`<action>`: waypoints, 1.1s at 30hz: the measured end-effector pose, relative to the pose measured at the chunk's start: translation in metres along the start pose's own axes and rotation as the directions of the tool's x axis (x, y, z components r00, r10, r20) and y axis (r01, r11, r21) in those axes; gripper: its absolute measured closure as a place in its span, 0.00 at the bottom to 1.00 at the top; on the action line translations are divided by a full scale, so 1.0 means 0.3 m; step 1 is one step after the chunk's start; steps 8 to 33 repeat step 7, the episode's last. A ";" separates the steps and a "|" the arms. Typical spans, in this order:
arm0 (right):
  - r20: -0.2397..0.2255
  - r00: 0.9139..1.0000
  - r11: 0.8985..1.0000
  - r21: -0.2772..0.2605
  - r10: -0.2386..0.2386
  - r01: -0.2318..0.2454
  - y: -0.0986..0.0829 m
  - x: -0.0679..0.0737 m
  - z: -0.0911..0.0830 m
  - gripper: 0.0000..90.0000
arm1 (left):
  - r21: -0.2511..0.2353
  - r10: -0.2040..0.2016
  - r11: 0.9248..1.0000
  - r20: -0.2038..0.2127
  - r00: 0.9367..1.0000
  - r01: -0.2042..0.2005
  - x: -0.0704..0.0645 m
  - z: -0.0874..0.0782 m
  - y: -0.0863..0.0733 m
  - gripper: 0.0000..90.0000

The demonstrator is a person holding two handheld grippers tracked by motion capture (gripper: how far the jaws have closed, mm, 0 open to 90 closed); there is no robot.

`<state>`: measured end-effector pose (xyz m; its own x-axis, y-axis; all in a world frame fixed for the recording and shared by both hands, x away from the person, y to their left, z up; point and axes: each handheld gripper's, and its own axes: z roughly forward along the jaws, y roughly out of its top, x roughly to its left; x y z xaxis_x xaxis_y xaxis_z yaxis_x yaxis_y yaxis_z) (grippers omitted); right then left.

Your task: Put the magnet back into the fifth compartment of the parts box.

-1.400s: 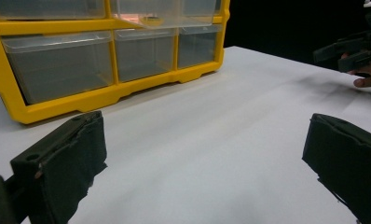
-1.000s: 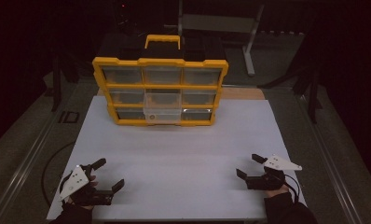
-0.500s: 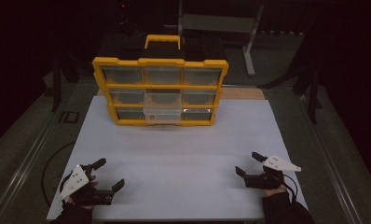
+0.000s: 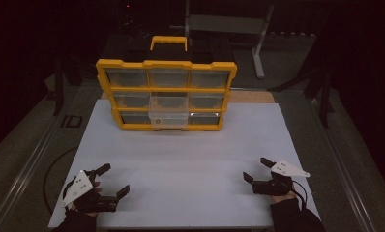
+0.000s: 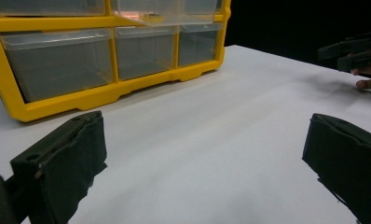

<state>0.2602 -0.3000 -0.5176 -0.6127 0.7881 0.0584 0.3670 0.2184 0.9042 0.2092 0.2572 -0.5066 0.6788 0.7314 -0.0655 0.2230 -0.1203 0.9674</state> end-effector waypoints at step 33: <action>-0.005 1.000 1.000 0.002 0.005 -0.005 -0.001 -0.002 0.001 0.08 | 0.000 -0.001 1.000 0.000 1.000 0.001 0.000 0.000 0.000 0.00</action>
